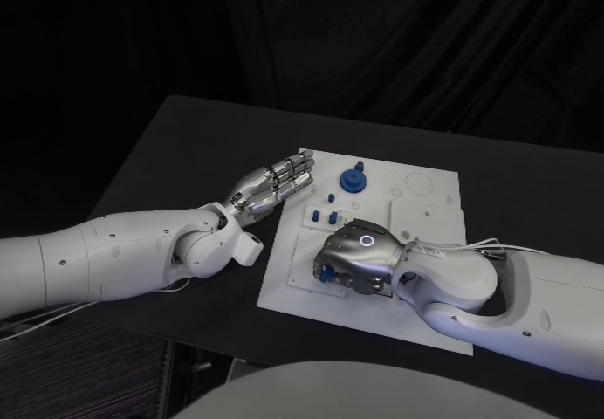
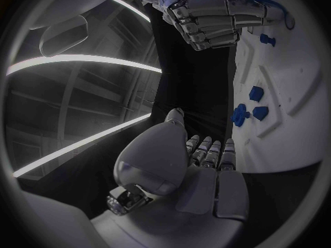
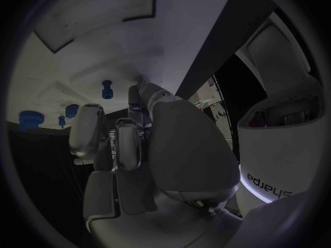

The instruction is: Assemble the parts on the task board

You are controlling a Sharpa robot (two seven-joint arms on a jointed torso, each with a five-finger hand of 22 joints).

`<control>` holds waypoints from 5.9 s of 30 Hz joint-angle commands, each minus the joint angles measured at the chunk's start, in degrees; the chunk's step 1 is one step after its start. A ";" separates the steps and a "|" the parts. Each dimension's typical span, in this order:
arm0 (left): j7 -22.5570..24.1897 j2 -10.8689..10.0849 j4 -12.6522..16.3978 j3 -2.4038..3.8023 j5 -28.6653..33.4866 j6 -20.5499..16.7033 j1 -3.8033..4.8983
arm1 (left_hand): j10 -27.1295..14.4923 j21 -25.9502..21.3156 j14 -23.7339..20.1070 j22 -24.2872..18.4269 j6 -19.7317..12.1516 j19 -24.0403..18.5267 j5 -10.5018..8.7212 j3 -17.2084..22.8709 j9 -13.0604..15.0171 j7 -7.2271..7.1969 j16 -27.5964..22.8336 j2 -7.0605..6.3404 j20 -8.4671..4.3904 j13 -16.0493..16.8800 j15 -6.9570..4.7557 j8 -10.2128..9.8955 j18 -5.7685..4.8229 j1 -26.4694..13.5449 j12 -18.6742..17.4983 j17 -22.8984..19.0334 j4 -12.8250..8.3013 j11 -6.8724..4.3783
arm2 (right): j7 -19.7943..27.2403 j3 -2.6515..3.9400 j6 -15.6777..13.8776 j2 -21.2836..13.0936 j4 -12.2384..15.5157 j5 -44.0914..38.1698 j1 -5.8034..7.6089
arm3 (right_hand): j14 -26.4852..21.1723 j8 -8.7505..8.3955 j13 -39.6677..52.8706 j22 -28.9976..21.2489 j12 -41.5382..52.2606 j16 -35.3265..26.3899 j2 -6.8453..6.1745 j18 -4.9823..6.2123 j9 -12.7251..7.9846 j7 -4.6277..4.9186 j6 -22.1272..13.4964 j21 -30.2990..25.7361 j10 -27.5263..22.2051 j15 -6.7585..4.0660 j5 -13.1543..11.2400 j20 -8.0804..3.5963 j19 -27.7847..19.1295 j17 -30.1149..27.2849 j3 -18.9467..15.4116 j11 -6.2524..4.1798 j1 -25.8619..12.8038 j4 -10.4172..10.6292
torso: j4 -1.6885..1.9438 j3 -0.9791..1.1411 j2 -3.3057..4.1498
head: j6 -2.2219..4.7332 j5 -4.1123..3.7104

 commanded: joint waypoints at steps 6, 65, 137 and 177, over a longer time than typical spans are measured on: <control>0.85 0.02 0.05 0.05 -0.04 0.67 -0.13 | 0.07 0.21 -0.03 0.03 -0.07 0.07 -0.05 0.20 0.03 0.46 -0.21 0.00 0.30 0.01 0.30 0.23 -0.63 0.53 -0.24 -0.07 -0.24 0.46 | -1.73 -0.03 -1.71 -0.14 0.07 -0.46 -0.22 | 2.93 0.40 0.12 9.32 0.05 0.11 0.01 -0.58 0.05 0.02 -0.35 -0.17 0.26 -0.28 0.11 -0.43 -0.06 5.79 -0.15 0.07 -0.91 0.23 | 0.02 -0.01 -0.03 | 0.01 -0.10; -0.69 0.27 -0.41 0.05 -0.04 1.67 -0.54 | -0.03 0.28 -0.03 0.12 0.32 0.17 0.00 0.70 0.10 1.53 -0.21 -0.06 0.94 0.01 0.74 0.31 -0.46 1.21 -0.36 -0.07 -0.29 0.72 | -4.15 -0.03 1.61 2.50 -1.44 -0.46 -0.23 | 2.83 -1.03 0.29 9.10 -0.96 -0.28 -0.46 -0.48 0.29 0.81 -3.80 -1.00 -0.92 0.22 0.42 -0.12 -0.25 5.40 0.01 0.77 -1.79 0.54 | -0.02 -0.08 -0.08 | 0.01 -0.37; -1.15 -0.23 -0.33 0.05 -0.04 1.76 -2.12 | -0.04 0.32 -0.03 0.20 0.21 0.23 0.43 1.15 0.07 1.73 -0.21 -0.11 1.22 0.02 0.92 0.28 -0.34 1.80 -0.33 -0.07 -0.57 0.82 | -1.14 0.00 -8.93 -1.86 2.92 5.30 -0.14 | -0.28 -5.43 10.91 6.91 10.02 -3.11 -4.27 1.09 -3.80 2.77 -13.82 -11.50 -24.11 2.54 -0.53 1.94 -5.35 2.28 -12.95 3.80 -11.53 7.09 | 0.08 -0.05 -0.26 | 0.01 -1.05; -1.50 0.15 -0.68 0.06 -0.04 2.26 -2.29 | -0.03 0.33 -0.03 0.22 0.27 0.25 0.36 1.27 0.08 1.78 -0.21 -0.12 1.31 0.02 0.99 0.29 -0.32 1.94 -0.31 -0.07 -0.63 0.88 | -1.56 -0.01 -6.33 -1.20 1.64 7.70 -0.16 | -0.66 -2.06 11.53 6.78 19.19 -2.85 -1.87 1.33 3.03 0.30 -13.12 -12.14 -26.58 2.67 3.20 2.28 -5.36 1.57 -8.48 3.56 -7.21 5.85 | -0.02 0.05 -0.03 | 0.01 -0.93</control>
